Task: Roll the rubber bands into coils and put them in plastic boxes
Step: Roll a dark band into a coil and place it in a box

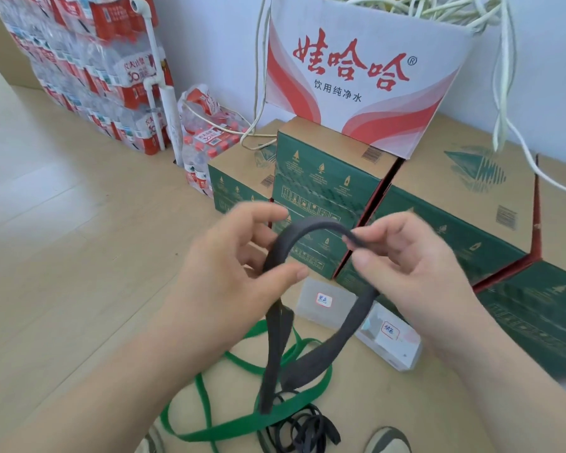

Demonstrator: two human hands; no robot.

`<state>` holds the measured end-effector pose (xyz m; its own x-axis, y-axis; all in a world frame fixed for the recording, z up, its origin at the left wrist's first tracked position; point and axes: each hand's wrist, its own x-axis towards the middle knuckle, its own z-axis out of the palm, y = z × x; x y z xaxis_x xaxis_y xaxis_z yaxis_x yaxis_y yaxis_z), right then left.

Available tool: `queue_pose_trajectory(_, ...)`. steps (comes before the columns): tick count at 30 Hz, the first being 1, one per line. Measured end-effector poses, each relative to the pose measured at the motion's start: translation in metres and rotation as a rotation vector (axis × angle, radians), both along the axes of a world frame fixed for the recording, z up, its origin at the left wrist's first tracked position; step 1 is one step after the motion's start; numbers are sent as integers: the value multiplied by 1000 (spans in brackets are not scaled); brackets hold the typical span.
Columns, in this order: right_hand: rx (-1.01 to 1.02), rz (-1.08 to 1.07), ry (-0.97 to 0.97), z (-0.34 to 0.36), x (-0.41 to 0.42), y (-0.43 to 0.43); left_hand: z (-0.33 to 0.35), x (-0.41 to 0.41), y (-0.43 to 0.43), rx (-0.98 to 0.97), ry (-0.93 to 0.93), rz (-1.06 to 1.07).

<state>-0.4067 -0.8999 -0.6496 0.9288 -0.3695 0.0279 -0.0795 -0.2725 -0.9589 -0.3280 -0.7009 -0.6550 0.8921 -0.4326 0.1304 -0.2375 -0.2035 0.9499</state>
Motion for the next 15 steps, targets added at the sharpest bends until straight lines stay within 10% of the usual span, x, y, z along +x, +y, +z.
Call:
queue_pose_trajectory(10, -215, 273, -26, 2, -6, 17, -2, -16, -1, 120, -397, -191)
queue_pose_trajectory(15, -138, 185, -86, 0, -3, 22, -6, -15, -2, 223, -126, -313)
